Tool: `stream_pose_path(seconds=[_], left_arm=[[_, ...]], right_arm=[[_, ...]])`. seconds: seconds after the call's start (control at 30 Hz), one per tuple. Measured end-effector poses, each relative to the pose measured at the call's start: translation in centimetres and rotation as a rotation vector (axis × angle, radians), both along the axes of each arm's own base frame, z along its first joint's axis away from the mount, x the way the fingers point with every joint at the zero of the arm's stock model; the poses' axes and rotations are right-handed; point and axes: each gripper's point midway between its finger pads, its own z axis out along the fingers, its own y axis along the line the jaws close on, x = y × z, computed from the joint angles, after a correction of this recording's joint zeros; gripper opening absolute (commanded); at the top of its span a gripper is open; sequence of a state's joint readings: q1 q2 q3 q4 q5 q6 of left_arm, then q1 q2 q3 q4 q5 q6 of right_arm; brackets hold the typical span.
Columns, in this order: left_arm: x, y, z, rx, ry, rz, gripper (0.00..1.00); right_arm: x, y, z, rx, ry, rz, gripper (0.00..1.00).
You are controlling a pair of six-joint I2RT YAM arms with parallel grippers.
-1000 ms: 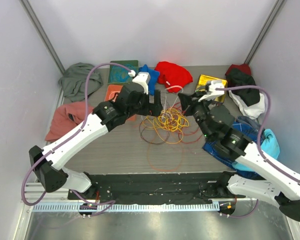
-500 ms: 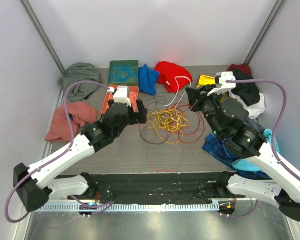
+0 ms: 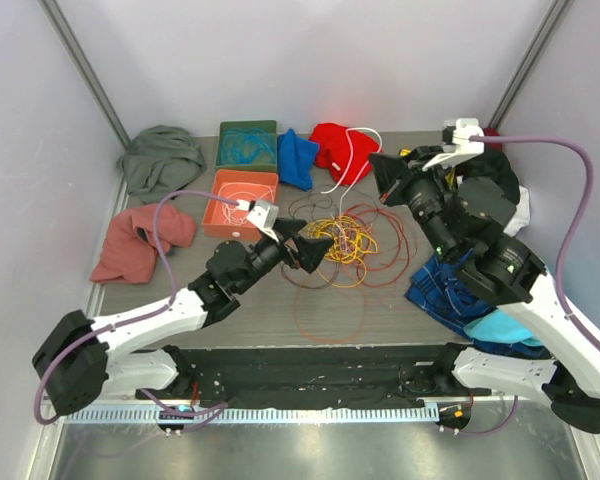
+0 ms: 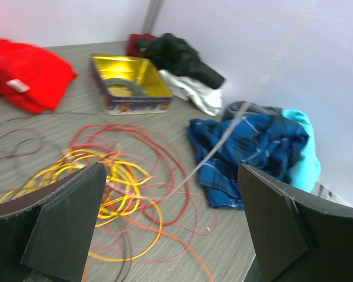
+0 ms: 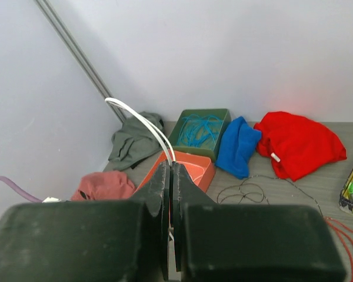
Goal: Untangle the cables
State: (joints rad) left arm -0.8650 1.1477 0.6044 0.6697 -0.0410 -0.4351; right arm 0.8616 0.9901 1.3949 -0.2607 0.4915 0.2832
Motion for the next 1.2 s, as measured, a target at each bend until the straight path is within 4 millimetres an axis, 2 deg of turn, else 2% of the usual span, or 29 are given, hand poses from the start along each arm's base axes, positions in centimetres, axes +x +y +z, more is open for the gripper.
stream_pose_path(seconds=[0.07, 0.2, 0.37, 0.4, 0.47, 0.57, 0.6, 0.67, 0.7, 0.73, 0.8, 0.9, 0.93, 1.0, 1.03, 1.1, 1.2], left_arm=[[-0.4, -1.1, -0.1, -0.008, -0.031, -0.042, 1.0], [-0.9, -2.6, 0.8, -0.043, -0.114, -0.09, 1.0], [-0.1, -3.8, 0.8, -0.058, -0.157, -0.086, 0.97], [0.2, -4.0, 0.6, -0.054, -0.157, -0.08, 0.89], [0.7, -4.2, 0.2, -0.048, -0.153, -0.064, 0.81], [1.3, -4.5, -0.2, -0.039, -0.15, -0.049, 0.57], [1.4, -4.5, -0.2, -0.037, -0.151, -0.047, 0.44], [1.6, -4.7, -0.2, -0.035, -0.154, -0.043, 0.29], [1.7, -4.7, -0.2, -0.034, -0.155, -0.04, 0.05], [1.7, -4.6, -0.2, -0.033, -0.155, -0.037, 0.0], [1.7, -4.2, -0.2, -0.018, -0.145, -0.03, 0.0], [1.4, -3.0, 0.9, 0.013, -0.123, -0.021, 0.0], [1.3, -2.6, 1.5, 0.028, -0.11, -0.017, 0.0], [1.4, -1.7, 4.8, 0.04, -0.1, 0.001, 0.0], [1.5, -1.2, 7.1, 0.04, -0.1, 0.013, 0.0], [1.5, 0.1, 13.0, 0.011, -0.126, 0.042, 0.0], [1.2, 2.2, 19.2, -0.026, -0.158, 0.088, 0.0]], right_arm=[[0.3, 0.7, -0.7, -0.015, 0.022, 0.01, 0.01], [0.6, 1.6, -1.9, -0.035, 0.058, 0.032, 0.01], [0.2, 1.8, -1.2, -0.012, 0.06, 0.056, 0.01], [0.1, 1.8, -1.0, -0.005, 0.059, 0.06, 0.01], [-0.1, 1.8, -0.8, 0.003, 0.058, 0.066, 0.01], [-0.4, 1.5, -0.6, 0.013, 0.055, 0.071, 0.01], [-0.5, 1.4, -0.5, 0.015, 0.054, 0.072, 0.01], [-0.7, 1.2, -0.3, 0.021, 0.051, 0.074, 0.01], [-0.9, 1.1, -0.1, 0.025, 0.048, 0.075, 0.01], [-1.0, 0.9, 0.0, 0.03, 0.044, 0.074, 0.01], [-1.3, 0.4, 0.2, 0.038, 0.037, 0.072, 0.01], [-2.0, -0.6, 0.0, 0.048, 0.031, 0.059, 0.25], [-2.2, -0.9, -0.2, 0.053, 0.031, 0.056, 0.42], [-2.6, -1.6, -0.9, 0.056, 0.033, 0.05, 0.6], [-2.8, -1.8, -1.4, 0.053, 0.037, 0.049, 0.69], [-2.9, -2.0, -2.9, 0.039, 0.054, 0.046, 0.74], [-2.9, -2.0, -4.7, 0.025, 0.08, 0.044, 0.79]])
